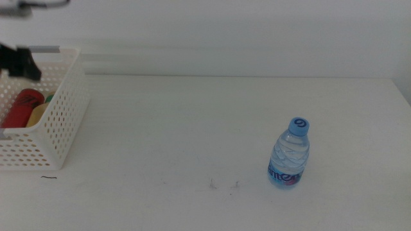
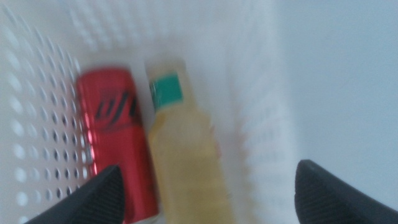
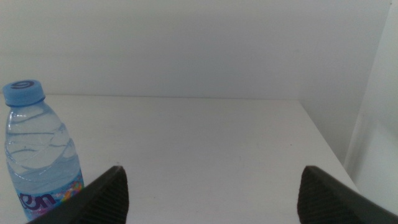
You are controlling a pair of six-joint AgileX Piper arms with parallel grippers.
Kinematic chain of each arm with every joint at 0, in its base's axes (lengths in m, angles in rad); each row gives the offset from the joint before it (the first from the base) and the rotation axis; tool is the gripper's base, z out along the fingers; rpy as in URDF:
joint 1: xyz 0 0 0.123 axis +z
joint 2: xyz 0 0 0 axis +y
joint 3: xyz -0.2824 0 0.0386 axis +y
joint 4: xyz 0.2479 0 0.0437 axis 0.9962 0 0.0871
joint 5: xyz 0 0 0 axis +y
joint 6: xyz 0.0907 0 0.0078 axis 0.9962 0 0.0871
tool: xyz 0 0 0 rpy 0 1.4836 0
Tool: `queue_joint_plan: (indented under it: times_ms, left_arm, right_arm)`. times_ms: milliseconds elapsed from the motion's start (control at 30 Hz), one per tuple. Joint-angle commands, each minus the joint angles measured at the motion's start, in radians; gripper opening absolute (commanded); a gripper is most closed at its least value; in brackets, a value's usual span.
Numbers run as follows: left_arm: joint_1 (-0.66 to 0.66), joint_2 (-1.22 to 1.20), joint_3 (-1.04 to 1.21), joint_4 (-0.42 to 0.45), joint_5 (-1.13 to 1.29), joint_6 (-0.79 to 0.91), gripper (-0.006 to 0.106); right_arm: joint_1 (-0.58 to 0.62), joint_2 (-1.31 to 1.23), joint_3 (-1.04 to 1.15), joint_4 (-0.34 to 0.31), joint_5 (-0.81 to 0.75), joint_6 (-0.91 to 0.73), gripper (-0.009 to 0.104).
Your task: Use arms to grab the bottles and put them into the dustbin to the left of the table.
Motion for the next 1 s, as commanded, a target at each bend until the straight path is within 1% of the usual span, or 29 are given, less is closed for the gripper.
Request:
queue_joint_plan:
  times_ms: [0,167,433,533,667,767,867,967]
  left_arm:
    - [-0.015,-0.088,0.010,-0.048,-0.002,-0.001,0.094]
    - [-0.073,-0.284,0.058,-0.100,0.000,0.014,0.094]
    - [-0.264,-0.534,0.118,-0.116,-0.015,0.012,0.094]
    - [-0.351,-0.588,0.127,-0.120,0.035,-0.015,0.094]
    - [-0.428,-0.645,0.125,-0.120,0.094,-0.025,0.094]
    - [-0.454,-0.682,0.113,-0.120,0.147,-0.033,0.094]
    - [-0.454,-0.686,0.097,-0.124,0.215,-0.070,0.094]
    - [-0.454,-0.689,0.095,-0.127,0.237,-0.069,0.094]
  right_arm:
    - [-0.004,-0.005,0.004,-0.008,-0.012,-0.007,0.081]
    - [-0.004,-0.005,0.004,-0.008,-0.012,-0.007,0.081]
    - [-0.004,-0.005,0.004,-0.008,-0.012,-0.007,0.081]
    - [-0.004,-0.005,0.004,-0.008,-0.012,-0.007,0.081]
    - [-0.004,-0.005,0.004,-0.008,-0.012,-0.007,0.081]
    - [-0.004,-0.005,0.004,-0.008,-0.012,-0.007,0.081]
    - [-0.004,-0.005,0.004,-0.008,-0.012,-0.007,0.081]
    - [-0.004,-0.005,0.004,-0.008,-0.012,-0.007,0.081]
